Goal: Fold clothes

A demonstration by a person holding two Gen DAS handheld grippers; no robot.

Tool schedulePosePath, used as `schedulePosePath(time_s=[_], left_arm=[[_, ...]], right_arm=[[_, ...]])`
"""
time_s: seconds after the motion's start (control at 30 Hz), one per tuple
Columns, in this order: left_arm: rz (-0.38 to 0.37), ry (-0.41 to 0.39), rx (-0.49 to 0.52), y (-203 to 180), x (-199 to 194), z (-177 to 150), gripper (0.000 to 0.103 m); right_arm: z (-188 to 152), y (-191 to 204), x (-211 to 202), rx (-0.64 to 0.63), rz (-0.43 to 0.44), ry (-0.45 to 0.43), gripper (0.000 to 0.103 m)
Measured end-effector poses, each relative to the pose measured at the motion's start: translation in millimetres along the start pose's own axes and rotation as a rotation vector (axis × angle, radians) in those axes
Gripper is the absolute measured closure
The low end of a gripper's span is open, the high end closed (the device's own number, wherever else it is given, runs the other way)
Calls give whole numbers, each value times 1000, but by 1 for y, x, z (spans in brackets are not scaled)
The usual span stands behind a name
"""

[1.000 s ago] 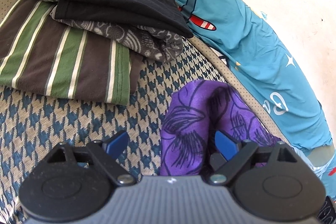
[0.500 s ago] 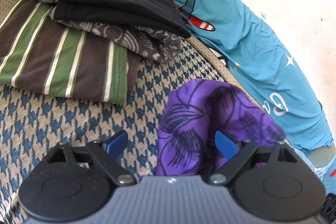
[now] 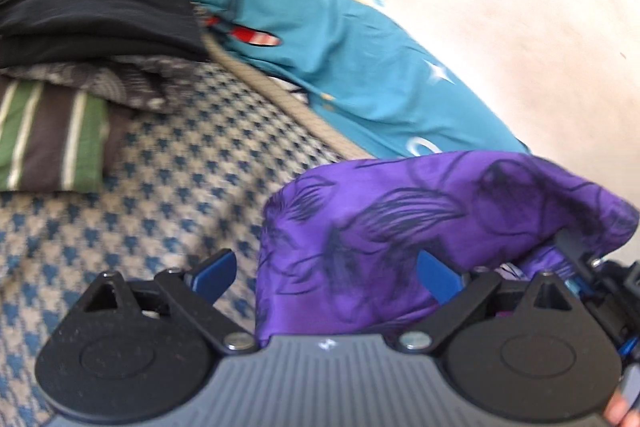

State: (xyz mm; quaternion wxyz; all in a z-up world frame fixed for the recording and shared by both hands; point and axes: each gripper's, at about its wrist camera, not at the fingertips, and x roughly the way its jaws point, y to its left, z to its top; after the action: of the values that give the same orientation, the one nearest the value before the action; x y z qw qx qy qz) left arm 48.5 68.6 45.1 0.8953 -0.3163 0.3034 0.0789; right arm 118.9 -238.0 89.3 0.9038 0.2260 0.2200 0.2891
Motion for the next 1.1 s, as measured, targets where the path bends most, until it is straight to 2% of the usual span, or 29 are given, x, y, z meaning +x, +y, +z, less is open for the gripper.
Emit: schedulePosePath(time_s=[0.2,0.43,0.5,0.57,0.63,0.8,0.87,1.1], left_arm=[[-48,42,47,-22,9,-14,4],[-55,113,93,-42,26,-34,4],[-55,140,105,-46,32,-40,4],[-46,160,123,-49,36,-47,4],[-29,176,138,-51,39,-52,4],[3,195,152,-49,44,-56,4],[12,196,144,-48,47,-55,4],[23,187,165,-54,49,-56,2]], right_arm=[[19,-30,-53,45,-99,-76,96],[17,-76,-85,120,-276,-49,96],[10,-97,-87,181,-340,-1,94],[-2,-119,-88,251,-444,53,93],[-4,-127,-94,258,-473,58,91],[-8,-145,-107,274,-544,71,77],[-7,-143,-110,260,-541,72,74],[-11,-144,-108,243,-547,93,72]])
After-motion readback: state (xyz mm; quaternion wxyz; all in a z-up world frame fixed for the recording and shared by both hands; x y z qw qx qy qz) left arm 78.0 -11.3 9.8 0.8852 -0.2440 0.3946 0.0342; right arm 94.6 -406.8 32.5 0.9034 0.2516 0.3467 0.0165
